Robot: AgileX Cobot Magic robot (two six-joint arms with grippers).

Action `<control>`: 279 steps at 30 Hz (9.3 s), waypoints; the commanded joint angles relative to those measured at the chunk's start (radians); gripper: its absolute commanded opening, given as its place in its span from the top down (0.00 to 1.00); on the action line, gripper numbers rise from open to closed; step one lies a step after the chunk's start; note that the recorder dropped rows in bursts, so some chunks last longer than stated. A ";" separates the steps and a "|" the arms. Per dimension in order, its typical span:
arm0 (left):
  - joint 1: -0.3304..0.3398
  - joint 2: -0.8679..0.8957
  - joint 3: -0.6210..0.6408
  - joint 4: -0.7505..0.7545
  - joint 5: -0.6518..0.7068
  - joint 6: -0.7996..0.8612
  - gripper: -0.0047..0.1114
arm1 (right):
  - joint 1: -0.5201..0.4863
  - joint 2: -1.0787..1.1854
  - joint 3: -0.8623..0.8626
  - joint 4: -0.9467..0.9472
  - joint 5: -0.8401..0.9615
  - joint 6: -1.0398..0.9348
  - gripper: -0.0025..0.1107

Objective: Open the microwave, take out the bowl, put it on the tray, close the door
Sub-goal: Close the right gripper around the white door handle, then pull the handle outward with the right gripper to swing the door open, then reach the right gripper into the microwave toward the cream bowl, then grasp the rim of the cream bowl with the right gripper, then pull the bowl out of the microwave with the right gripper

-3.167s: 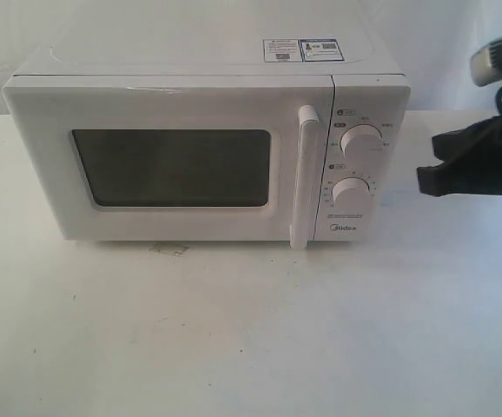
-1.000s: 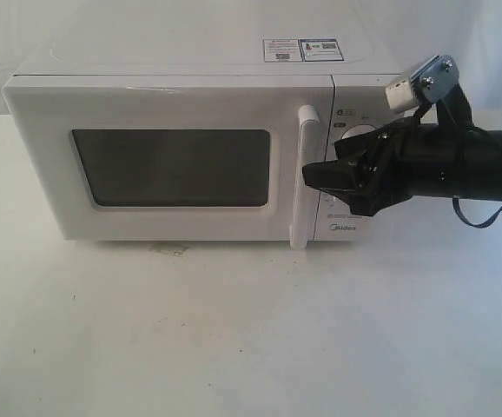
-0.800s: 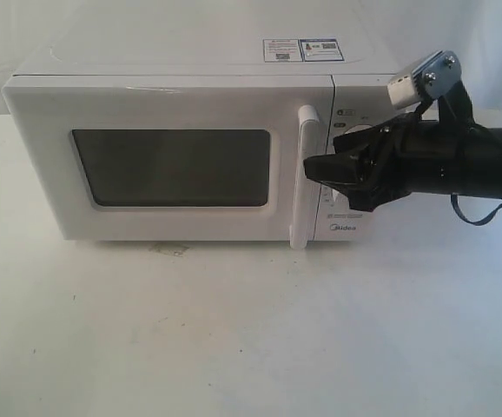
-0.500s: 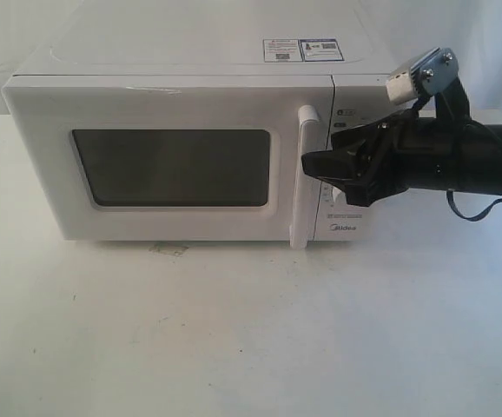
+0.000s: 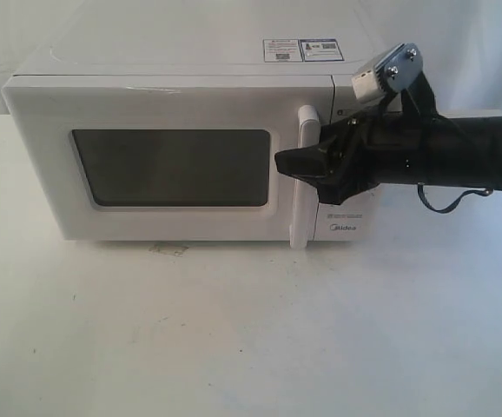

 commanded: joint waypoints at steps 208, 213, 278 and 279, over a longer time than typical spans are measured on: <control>0.002 -0.004 0.003 -0.012 0.000 -0.008 0.96 | 0.634 0.487 -0.556 -3.448 -0.427 2.872 0.50; 0.002 -0.004 0.003 -0.012 0.000 -0.008 0.96 | 0.634 0.487 -0.557 -3.450 -0.431 2.872 0.50; 0.002 -0.004 0.003 -0.012 0.000 -0.008 0.96 | 0.685 0.622 -0.737 -3.265 -0.256 2.918 0.98; 0.002 -0.004 0.003 -0.012 0.000 -0.008 0.96 | 0.696 0.613 -0.737 -3.232 -0.237 2.907 0.98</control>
